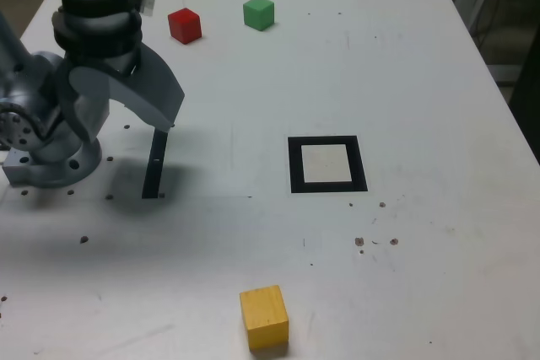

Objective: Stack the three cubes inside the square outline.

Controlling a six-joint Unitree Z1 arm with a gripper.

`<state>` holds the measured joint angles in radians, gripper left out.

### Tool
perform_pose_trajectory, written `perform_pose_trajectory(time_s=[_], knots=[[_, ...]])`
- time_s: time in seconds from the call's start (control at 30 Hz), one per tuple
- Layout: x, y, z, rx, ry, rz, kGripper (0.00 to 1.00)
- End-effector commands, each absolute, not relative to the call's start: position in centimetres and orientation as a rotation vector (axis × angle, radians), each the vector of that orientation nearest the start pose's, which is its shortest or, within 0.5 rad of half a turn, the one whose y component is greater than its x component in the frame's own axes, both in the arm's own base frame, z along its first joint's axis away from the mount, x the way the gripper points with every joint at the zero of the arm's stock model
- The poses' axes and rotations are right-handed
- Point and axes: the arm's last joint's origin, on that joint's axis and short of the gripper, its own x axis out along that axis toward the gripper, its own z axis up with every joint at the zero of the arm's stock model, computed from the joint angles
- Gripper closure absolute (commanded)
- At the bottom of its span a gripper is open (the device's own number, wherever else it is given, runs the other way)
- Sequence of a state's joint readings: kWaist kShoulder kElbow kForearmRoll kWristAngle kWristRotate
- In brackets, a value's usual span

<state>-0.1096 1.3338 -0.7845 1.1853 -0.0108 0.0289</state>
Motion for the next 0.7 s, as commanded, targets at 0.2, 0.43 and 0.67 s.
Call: perform_pose_trajectory(time_s=[0.2,0.43,0.67], knots=[[11.1,-1.2,26.4,0.12,1.736,-0.114,0.0],[12.1,-1.0,28.0,0.152,1.68,-0.131,0.0],[13.0,0.1,30.5,0.16,1.64,-0.074,0.0]])
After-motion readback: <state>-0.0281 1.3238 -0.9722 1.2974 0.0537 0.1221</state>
